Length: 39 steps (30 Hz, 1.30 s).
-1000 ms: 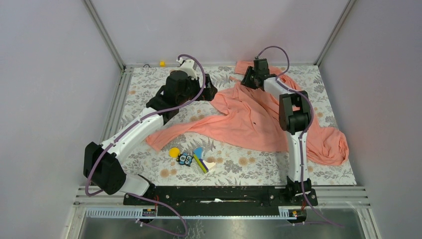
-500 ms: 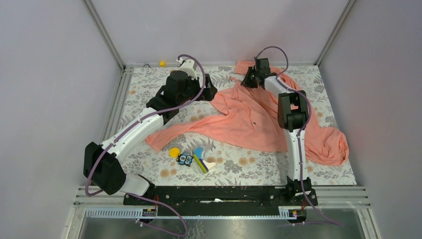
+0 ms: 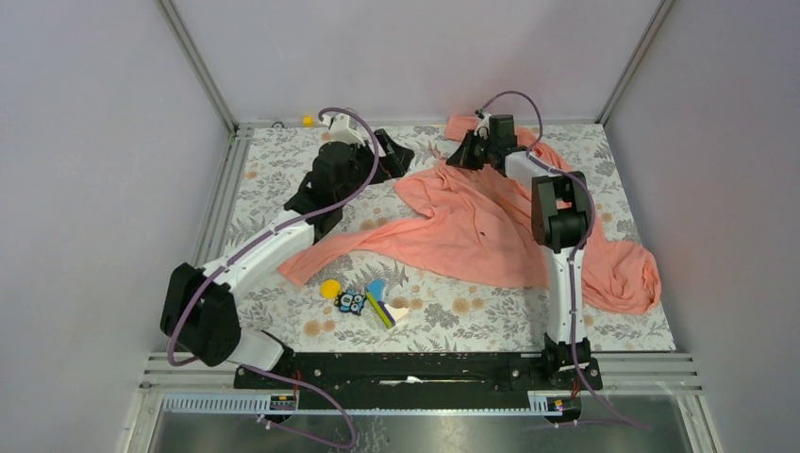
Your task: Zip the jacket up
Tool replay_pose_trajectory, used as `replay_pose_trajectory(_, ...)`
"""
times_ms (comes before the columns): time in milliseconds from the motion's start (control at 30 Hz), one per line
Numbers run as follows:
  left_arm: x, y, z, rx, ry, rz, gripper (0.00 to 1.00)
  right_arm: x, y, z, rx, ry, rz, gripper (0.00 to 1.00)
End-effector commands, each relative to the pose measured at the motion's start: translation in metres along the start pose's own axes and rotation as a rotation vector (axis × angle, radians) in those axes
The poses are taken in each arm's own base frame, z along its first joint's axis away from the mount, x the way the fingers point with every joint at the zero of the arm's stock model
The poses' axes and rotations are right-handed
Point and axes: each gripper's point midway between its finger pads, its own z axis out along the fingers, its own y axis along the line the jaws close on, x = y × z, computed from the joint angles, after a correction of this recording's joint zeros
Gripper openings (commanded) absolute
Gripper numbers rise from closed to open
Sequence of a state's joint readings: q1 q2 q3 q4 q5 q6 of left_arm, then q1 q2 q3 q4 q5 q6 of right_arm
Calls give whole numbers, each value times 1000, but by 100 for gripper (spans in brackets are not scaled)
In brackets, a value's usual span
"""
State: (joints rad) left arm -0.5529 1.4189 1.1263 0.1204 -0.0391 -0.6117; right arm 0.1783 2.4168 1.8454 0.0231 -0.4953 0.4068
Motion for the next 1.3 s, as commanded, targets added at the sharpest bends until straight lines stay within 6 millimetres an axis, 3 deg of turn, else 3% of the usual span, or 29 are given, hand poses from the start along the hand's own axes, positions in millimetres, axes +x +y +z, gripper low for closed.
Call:
replay_pose_trajectory(0,-31,12,31,63,-197,-194,99,-38,79,-53,-257,-107,-230,0)
replay_pose_trajectory(100,-28,39,57,110,-217,-269,98,-27,93,-66,-332,-66,-312,0)
replay_pose_trajectory(233,-32,59,67,254,-213,-257,94,-5,107,-78,-416,-13,-374,0)
replay_pose_trajectory(333,-10,66,72,371,-117,-210,92,14,120,-82,-497,14,-387,0)
replay_pose_trajectory(433,21,63,73,505,-27,-216,88,18,134,-82,-548,22,-385,0)
replay_pose_trajectory(533,32,55,75,628,2,-290,83,15,140,-82,-521,15,-367,0)
replay_pose_trajectory(733,63,62,91,710,48,-427,72,14,139,-80,-469,-8,-343,0)
replay_pose_trajectory(967,81,80,110,664,41,-518,70,16,146,-88,-499,-27,-329,0)
replay_pose_trajectory(1167,88,61,126,709,84,-494,65,18,147,-85,-517,-14,-315,0)
replay_pose_trajectory(1267,90,61,137,684,93,-464,63,18,148,-87,-518,-22,-316,0)
